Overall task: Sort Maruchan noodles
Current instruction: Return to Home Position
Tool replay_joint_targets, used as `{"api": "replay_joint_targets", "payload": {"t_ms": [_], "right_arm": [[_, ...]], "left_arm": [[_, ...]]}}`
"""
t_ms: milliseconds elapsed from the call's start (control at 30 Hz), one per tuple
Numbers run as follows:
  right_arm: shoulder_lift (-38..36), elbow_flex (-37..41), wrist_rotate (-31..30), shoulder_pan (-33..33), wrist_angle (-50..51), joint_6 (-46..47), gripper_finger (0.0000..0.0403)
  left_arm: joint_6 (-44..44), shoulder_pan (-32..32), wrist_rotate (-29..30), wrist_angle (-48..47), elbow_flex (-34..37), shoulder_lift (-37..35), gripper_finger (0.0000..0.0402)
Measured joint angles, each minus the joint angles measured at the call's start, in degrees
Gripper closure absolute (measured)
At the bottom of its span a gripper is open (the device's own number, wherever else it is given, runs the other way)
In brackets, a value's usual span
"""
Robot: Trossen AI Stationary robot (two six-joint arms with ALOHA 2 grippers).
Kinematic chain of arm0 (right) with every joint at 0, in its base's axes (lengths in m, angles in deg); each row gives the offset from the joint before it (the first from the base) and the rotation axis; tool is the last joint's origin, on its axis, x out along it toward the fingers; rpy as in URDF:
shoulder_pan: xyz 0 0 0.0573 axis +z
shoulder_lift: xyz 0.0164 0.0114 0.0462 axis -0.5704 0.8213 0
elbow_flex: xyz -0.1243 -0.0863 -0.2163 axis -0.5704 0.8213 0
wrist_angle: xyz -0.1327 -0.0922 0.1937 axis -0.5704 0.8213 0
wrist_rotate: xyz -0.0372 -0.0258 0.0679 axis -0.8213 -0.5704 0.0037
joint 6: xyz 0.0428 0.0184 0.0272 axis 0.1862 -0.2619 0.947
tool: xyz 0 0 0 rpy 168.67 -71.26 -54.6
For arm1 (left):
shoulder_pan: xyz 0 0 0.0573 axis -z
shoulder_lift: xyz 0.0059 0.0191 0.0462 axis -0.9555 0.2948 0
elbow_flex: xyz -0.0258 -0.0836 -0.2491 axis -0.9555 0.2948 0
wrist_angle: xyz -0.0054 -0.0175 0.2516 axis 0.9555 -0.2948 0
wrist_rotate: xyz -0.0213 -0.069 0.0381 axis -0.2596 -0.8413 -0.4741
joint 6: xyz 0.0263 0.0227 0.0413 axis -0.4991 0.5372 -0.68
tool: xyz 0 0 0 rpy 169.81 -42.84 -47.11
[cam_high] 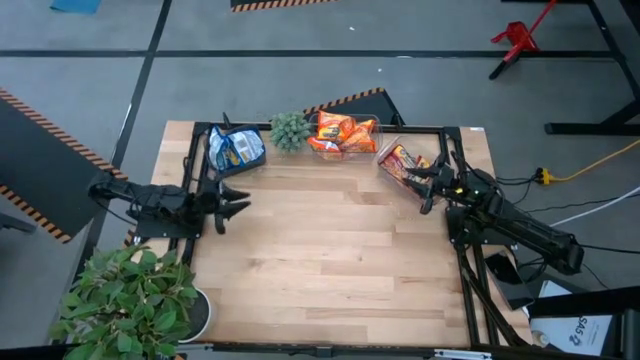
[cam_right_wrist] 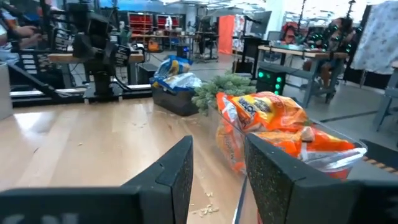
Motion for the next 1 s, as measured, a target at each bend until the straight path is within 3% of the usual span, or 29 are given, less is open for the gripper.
{"api": "replay_joint_targets", "payload": {"t_ms": [233, 300, 467, 533, 1000], "right_arm": [[0.13, 0.00, 1.32, 0.00, -0.08, -3.99, 0.0269], [0.13, 0.00, 1.30, 0.00, -0.09, -5.02, 0.0269], [0.15, 0.00, 2.39, 0.01, -0.09, -1.98, 0.0269], [0.15, 0.00, 2.84, 0.00, -0.13, -1.83, 0.0269], [0.15, 0.00, 3.63, 0.02, -0.15, 0.11, 0.0269]], "left_arm": [[3.74, -0.07, -23.31, 0.98, 0.57, -0.03, 0.0269], [1.54, -0.01, -26.99, 0.85, 0.58, -0.10, 0.0269], [-2.90, -0.14, -27.82, 9.46, 3.61, 0.01, 0.0269], [-3.07, -0.60, -30.51, 9.15, 3.62, 0.49, 0.0269], [-6.35, -5.64, -31.25, 9.03, 3.62, 0.57, 0.0269]]}}
